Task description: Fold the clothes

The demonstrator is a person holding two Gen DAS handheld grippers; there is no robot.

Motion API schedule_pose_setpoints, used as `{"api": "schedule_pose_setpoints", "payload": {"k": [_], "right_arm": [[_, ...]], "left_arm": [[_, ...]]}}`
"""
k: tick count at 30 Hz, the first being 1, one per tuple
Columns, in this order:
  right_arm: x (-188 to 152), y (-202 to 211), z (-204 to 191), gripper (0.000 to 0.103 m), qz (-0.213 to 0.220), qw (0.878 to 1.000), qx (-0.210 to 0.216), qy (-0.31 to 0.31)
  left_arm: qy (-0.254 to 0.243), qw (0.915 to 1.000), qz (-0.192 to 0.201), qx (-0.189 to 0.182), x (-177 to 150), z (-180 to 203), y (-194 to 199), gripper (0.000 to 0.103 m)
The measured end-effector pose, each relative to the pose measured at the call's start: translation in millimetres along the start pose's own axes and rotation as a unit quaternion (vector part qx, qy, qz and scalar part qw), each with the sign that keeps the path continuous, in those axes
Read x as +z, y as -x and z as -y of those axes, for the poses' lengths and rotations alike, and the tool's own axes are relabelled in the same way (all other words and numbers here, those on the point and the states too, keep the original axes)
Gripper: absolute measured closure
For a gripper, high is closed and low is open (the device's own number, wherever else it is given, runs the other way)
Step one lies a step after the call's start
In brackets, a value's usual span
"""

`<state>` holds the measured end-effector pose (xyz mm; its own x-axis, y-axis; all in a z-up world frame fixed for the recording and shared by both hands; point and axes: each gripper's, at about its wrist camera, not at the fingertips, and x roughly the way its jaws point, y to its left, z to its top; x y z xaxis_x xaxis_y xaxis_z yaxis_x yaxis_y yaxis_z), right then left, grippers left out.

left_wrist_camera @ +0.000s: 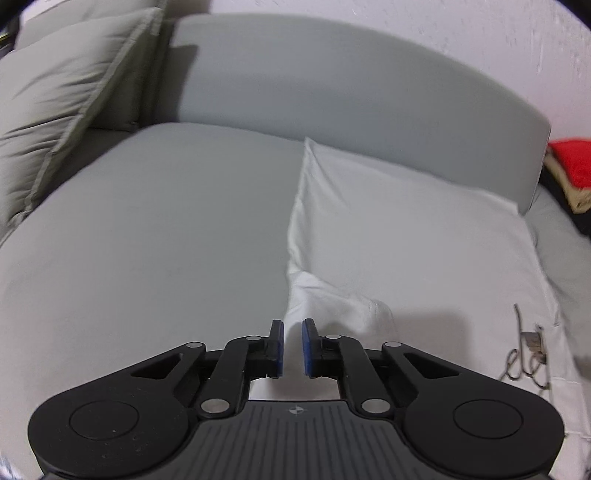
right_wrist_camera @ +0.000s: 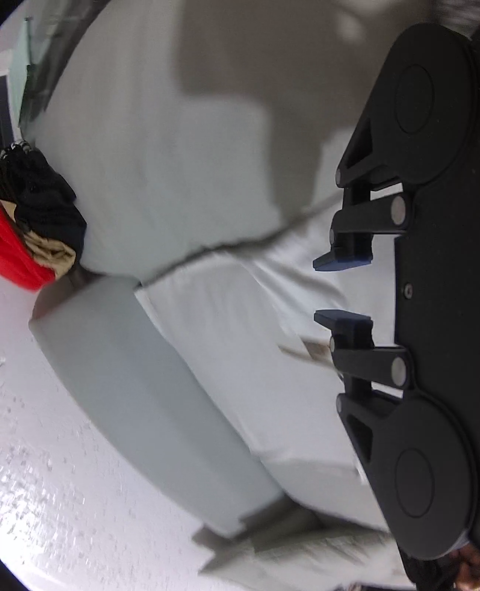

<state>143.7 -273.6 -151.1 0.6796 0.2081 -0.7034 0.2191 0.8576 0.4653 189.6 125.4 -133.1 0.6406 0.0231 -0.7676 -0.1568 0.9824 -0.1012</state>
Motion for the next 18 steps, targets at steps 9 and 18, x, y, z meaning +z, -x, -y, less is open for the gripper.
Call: {"api": "schedule_pose_setpoints", "payload": {"k": [9, 18], "right_arm": [[16.6, -78.2, -13.3, 0.078, -0.05, 0.995, -0.052, 0.071], [-34.5, -2.7, 12.6, 0.067, -0.098, 0.991, -0.055, 0.078]], "left_arm": [[-0.031, 0.9971, -0.048, 0.051, -5.1, 2.2, -28.4, 0.079], [-0.036, 0.996, -0.078, 0.024, -49.1, -6.0, 36.1, 0.078]]}}
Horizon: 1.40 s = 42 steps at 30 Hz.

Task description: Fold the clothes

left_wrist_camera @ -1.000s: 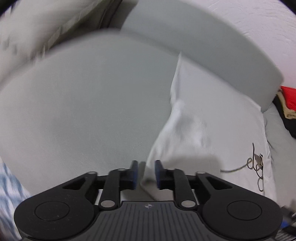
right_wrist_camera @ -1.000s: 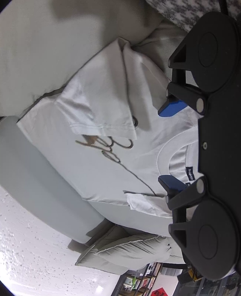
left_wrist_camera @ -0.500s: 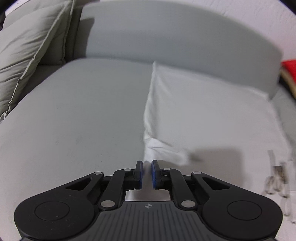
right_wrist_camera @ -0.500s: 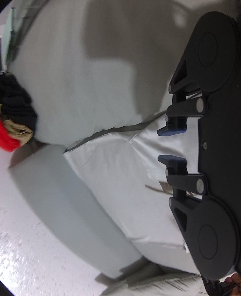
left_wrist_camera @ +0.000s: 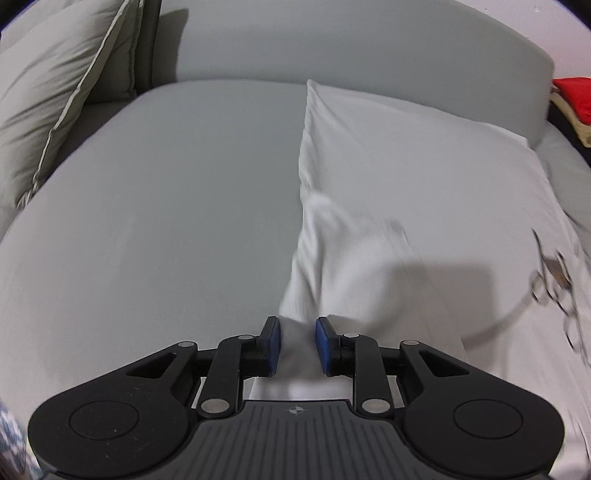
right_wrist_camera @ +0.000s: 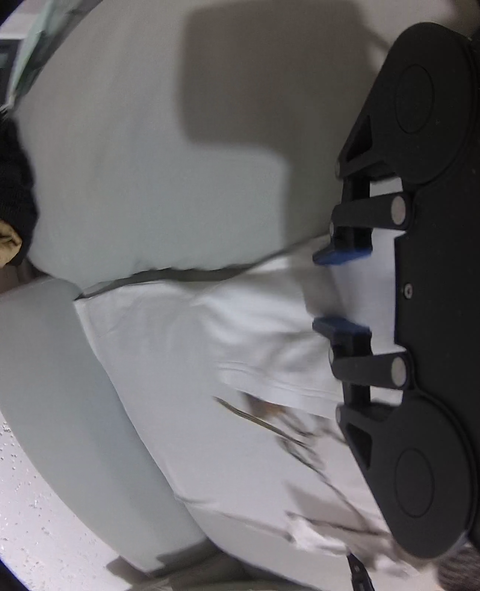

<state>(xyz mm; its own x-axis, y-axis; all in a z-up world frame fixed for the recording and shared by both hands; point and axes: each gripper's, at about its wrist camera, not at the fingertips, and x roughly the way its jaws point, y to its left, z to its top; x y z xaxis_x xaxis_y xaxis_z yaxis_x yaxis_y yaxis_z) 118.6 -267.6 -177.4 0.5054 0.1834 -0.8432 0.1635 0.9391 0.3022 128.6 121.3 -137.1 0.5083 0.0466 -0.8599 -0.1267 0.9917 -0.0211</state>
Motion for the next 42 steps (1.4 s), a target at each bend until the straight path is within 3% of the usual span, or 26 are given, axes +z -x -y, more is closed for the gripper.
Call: {"api": "schedule_pose_setpoints", "payload": {"k": [5, 9, 10, 13, 17, 20, 26, 29, 33, 37, 40, 42], "right_arm": [[-32.7, 38.1, 10.9, 0.061, -0.01, 1.0, 0.0, 0.014], [-26.4, 59.9, 12.2, 0.056, 0.019, 0.999, 0.027, -0.012], [-21.8, 59.6, 8.7, 0.057, 0.027, 0.999, 0.03, -0.009], [-9.0, 47.3, -7.3, 0.086, 0.039, 0.998, 0.039, 0.014], [1.4, 17.4, -33.5, 0.086, 0.03, 0.998, 0.039, 0.036], [-5.2, 0.5, -40.8, 0.085, 0.003, 0.999, 0.027, 0.041], [-47.0, 35.2, -41.3, 0.084, -0.025, 0.996, 0.036, 0.078], [-58.8, 56.2, -38.7, 0.084, -0.035, 0.995, 0.057, 0.079], [-54.9, 63.5, -46.1, 0.084, -0.014, 0.994, 0.085, 0.073], [-64.5, 44.0, -57.2, 0.084, -0.031, 0.991, 0.089, 0.09], [-78.4, 49.8, -58.7, 0.084, -0.023, 0.989, 0.086, 0.115], [-80.5, 57.6, -56.8, 0.084, -0.042, 0.989, 0.089, 0.114]], "left_arm": [[-0.021, 0.9995, -0.005, 0.022, -29.4, 0.7, 32.3, 0.078], [-0.02, 0.9992, 0.034, 0.007, -35.9, 5.8, 52.5, 0.079], [-0.026, 0.9987, 0.044, 0.003, -35.3, 12.0, 54.0, 0.077], [-0.048, 0.9972, 0.057, 0.0, -29.4, 37.1, 44.2, 0.071], [-0.07, 0.9965, 0.043, -0.01, -25.2, 72.6, 21.9, 0.069], [-0.1, 0.9948, 0.019, -0.007, -39.4, 89.0, 9.6, 0.066], [-0.127, 0.9915, 0.017, -0.019, -75.0, 96.5, 47.2, 0.068], [-0.138, 0.9892, 0.044, -0.023, -83.7, 99.6, 63.2, 0.066], [-0.134, 0.9896, 0.051, -0.018, -84.4, 103.1, 54.1, 0.066], [-0.148, 0.9874, 0.055, -0.011, -94.7, 109.9, 49.6, 0.067], [-0.149, 0.9876, 0.043, -0.027, -99.9, 106.2, 57.6, 0.067], [-0.14, 0.9888, 0.024, -0.045, -101.4, 102.5, 62.8, 0.067]]}}
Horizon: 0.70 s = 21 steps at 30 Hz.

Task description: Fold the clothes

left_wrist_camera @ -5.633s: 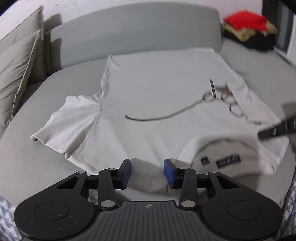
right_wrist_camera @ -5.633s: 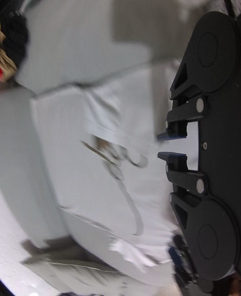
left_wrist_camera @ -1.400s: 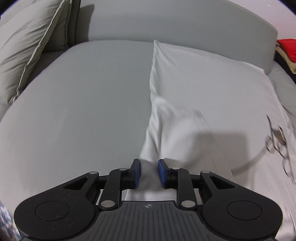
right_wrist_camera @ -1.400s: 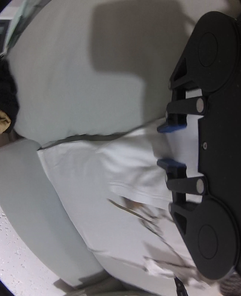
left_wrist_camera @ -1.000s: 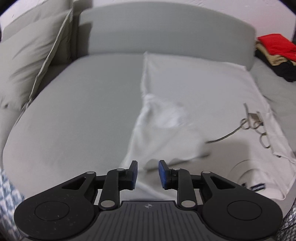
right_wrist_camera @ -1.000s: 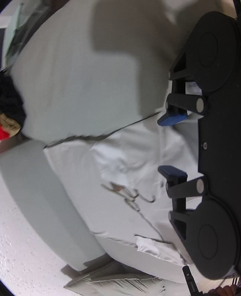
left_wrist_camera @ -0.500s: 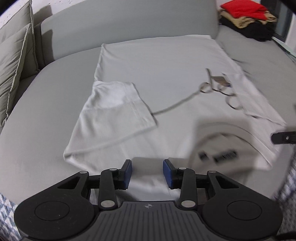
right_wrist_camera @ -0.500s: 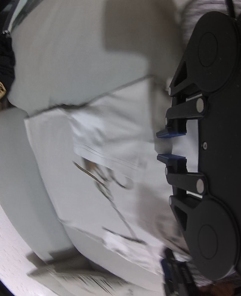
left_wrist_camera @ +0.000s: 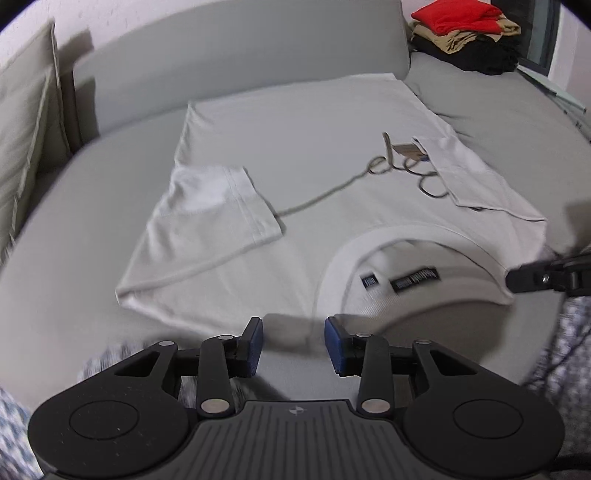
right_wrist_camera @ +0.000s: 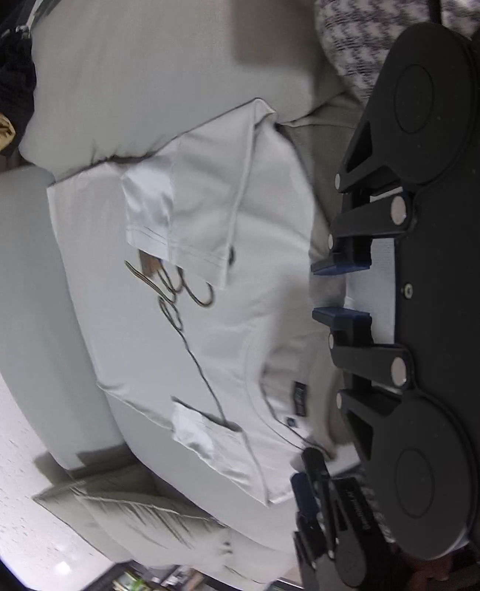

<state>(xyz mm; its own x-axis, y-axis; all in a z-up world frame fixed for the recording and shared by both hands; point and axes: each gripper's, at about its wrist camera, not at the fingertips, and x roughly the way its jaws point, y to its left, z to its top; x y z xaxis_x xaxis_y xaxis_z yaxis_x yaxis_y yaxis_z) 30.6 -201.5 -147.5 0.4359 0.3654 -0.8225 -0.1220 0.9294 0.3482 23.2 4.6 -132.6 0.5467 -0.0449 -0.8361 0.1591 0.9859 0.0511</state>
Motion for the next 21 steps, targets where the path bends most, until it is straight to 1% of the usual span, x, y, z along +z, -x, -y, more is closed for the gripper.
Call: {"api": "schedule_pose_setpoints", "payload": {"k": [1, 2, 3, 5, 7, 8, 10, 11, 12, 13, 14, 15, 16, 17, 19, 21], "right_arm": [[-0.6, 3.7, 1.0, 0.084, -0.009, 1.0, 0.005, -0.007], [-1.2, 7.6, 2.0, 0.084, -0.017, 1.0, 0.012, -0.016], [-1.5, 13.2, 2.3, 0.084, -0.015, 0.999, 0.019, -0.021], [2.6, 29.2, 0.9, 0.084, 0.008, 0.999, 0.028, -0.025], [13.2, 48.4, -2.4, 0.083, 0.039, 0.998, 0.045, -0.031], [19.9, 58.7, -5.1, 0.081, 0.056, 0.996, 0.054, -0.031], [34.5, 81.5, -11.0, 0.078, 0.092, 0.993, 0.065, -0.026], [41.8, 93.1, -14.0, 0.073, 0.111, 0.991, 0.068, -0.022], [49.5, 103.8, -16.7, 0.069, 0.129, 0.989, 0.069, -0.019], [57.1, 113.8, -18.2, 0.06, 0.145, 0.987, 0.07, -0.017], [64.9, 122.3, -19.5, 0.053, 0.161, 0.984, 0.071, -0.016], [73.4, 129.0, -19.8, 0.05, 0.174, 0.982, 0.071, -0.017], [82.6, 132.9, -19.0, 0.047, 0.183, 0.98, 0.074, -0.023], [91.8, 135.9, -17.9, 0.042, 0.191, 0.978, 0.077, -0.029], [113.5, 136.1, -10.5, 0.033, 0.191, 0.975, 0.096, -0.055], [137.1, 130.8, 1.9, 0.033, 0.184, 0.971, 0.122, -0.091]], "left_arm": [[0.001, 0.9999, -0.007, -0.011, -0.5, -0.7, 3.5, 0.067], [0.001, 0.9999, -0.006, -0.016, -0.6, -1.0, 8.2, 0.067], [0.0, 0.9999, 0.003, -0.012, 1.1, -1.6, 14.5, 0.067], [0.002, 0.9996, 0.028, 0.004, 8.8, -5.4, 29.1, 0.066], [0.014, 0.9982, 0.056, 0.018, 22.1, -14.4, 45.5, 0.066], [0.022, 0.9967, 0.074, 0.025, 29.6, -20.4, 54.6, 0.065], [0.038, 0.9923, 0.112, 0.038, 44.3, -33.4, 73.1, 0.06], [0.046, 0.9895, 0.13, 0.043, 51.5, -40.2, 81.4, 0.058], [0.055, 0.9867, 0.145, 0.048, 58.9, -47.0, 88.4, 0.053], [0.062, 0.9839, 0.159, 0.053, 66.5, -53.2, 94.2, 0.046], [0.068, 0.9814, 0.17, 0.057, 73.9, -58.6, 98.4, 0.041], [0.073, 0.9791, 0.18, 0.061, 81.3, -63.7, 101.5, 0.031], [0.077, 0.9773, 0.187, 0.064, 89.1, -68.5, 102.6, 0.028], [0.081, 0.976, 0.191, 0.066, 97.2, -73.2, 102.0, 0.027], [0.088, 0.9738, 0.196, 0.074, 114.6, -82.9, 97.2, 0.019], [0.092, 0.9723, 0.201, 0.077, 132.1, -90.5, 88.1, 0.017]]}}
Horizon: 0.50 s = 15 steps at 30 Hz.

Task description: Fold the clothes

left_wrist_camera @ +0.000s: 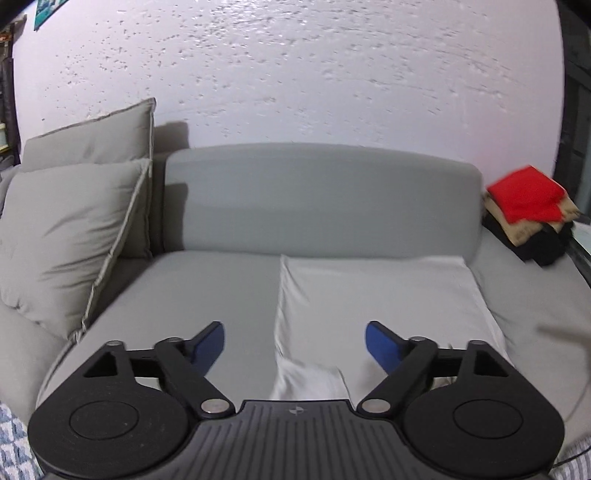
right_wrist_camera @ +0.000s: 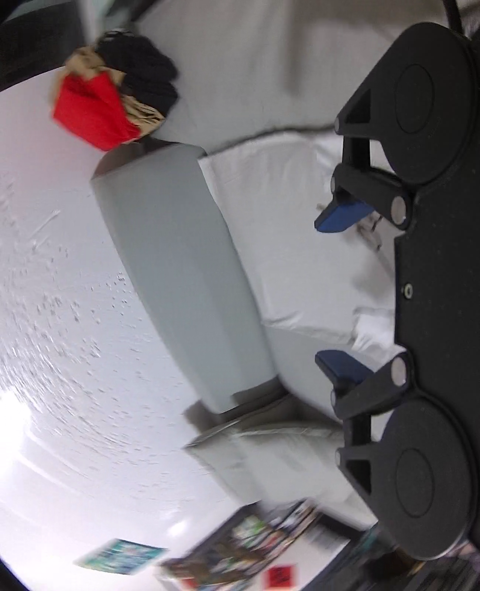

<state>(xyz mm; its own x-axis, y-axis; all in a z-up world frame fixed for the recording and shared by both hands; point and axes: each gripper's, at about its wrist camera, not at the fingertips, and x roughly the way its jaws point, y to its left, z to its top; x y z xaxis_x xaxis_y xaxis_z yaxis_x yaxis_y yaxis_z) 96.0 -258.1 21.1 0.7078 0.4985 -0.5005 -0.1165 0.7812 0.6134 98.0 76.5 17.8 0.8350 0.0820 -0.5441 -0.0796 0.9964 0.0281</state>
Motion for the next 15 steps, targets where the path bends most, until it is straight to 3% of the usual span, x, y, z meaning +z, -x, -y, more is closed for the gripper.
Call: {"api": "schedule_pose_setpoints", "payload": {"k": [3, 5, 7, 8, 11, 12, 13, 15], "right_arm": [[31.3, -24.7, 14.4, 0.021, 0.004, 0.999, 0.002, -0.035], [48.4, -47.6, 25.7, 0.019, 0.018, 0.999, -0.02, -0.04], [64.5, -74.9, 42.3, 0.022, 0.024, 0.998, -0.041, -0.05], [72.4, -89.5, 52.0, 0.03, 0.024, 0.997, -0.047, -0.06], [87.3, -134.9, 79.1, 0.048, 0.014, 0.995, -0.049, -0.088], [90.5, -149.9, 86.2, 0.053, 0.012, 0.995, -0.049, -0.087], [94.3, -165.5, 93.4, 0.053, 0.009, 0.995, -0.053, -0.085], [103.2, -197.6, 108.0, 0.053, 0.004, 0.995, -0.067, -0.078]], "left_arm": [[0.025, 0.9995, -0.015, -0.014, 13.8, -7.6, -41.5, 0.019], [0.044, 0.9982, -0.033, -0.022, 20.8, -12.6, -73.2, 0.03], [0.061, 0.9961, -0.06, -0.021, 22.4, -14.6, -111.2, 0.064], [0.065, 0.9952, -0.071, -0.016, 22.1, -15.2, -130.0, 0.066], [0.073, 0.9924, -0.099, 0.001, 21.5, -18.1, -185.2, 0.065], [0.072, 0.9917, -0.106, 0.008, 21.1, -20.6, -202.2, 0.06], [0.075, 0.9905, -0.114, 0.013, 20.8, -23.8, -219.4, 0.047], [0.085, 0.9875, -0.132, 0.017, 20.7, -31.1, -253.6, 0.042]]}}
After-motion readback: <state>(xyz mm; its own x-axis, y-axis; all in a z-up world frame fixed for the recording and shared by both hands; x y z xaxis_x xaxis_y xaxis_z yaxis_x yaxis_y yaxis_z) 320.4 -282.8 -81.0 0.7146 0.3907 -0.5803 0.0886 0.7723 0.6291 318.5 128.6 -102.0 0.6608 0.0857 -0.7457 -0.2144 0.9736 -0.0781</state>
